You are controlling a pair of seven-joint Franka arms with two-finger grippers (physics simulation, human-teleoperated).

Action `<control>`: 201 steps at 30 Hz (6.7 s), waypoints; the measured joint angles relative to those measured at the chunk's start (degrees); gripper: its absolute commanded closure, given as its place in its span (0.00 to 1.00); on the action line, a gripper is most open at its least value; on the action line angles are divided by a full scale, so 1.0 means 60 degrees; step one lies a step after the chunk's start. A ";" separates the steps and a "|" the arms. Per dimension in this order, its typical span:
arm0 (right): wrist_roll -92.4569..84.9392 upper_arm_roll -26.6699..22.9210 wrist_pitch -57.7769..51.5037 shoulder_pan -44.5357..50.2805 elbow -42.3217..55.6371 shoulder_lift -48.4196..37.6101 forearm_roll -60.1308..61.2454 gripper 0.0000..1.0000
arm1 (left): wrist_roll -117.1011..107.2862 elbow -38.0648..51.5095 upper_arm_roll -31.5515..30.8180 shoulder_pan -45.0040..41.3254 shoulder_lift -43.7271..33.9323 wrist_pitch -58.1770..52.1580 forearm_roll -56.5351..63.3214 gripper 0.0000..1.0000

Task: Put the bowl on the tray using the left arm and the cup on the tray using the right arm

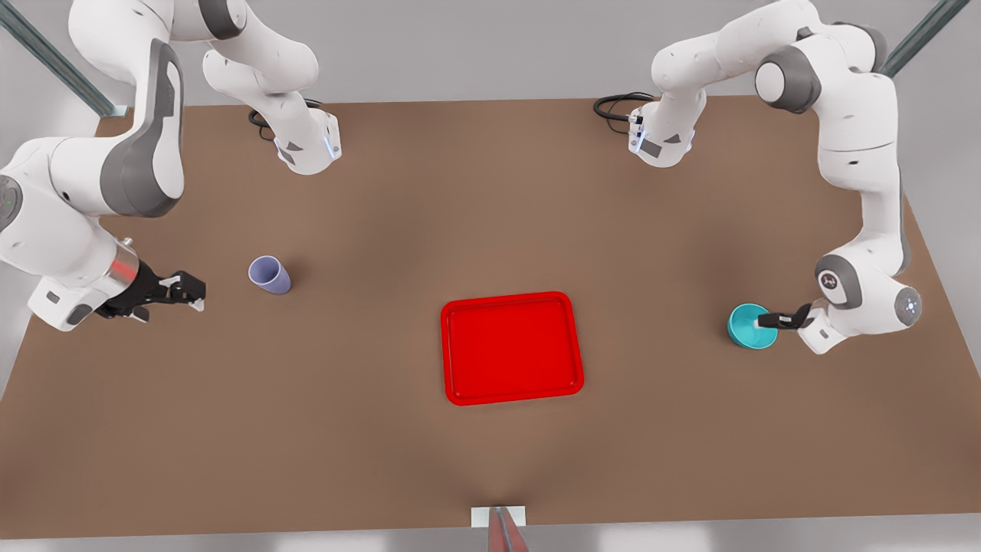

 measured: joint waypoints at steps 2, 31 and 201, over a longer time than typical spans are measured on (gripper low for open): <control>0.0000 0.0007 -0.0025 0.0016 -0.0002 -0.0006 0.0000 0.00 | 0.0015 0.0014 0.0000 0.0000 0.0126 0.0101 -0.0064 0.31; 0.0000 -0.0037 -0.0101 -0.0021 0.0001 -0.0003 -0.0015 0.00 | -0.5636 0.1400 -0.0104 -0.5494 -0.0414 -0.0211 -0.0752 0.79; 1.0962 0.3212 0.0955 0.2921 0.3560 0.6007 0.2301 0.79 | -0.3326 0.3544 0.1113 -0.5200 -0.3753 -0.7793 0.2207 0.00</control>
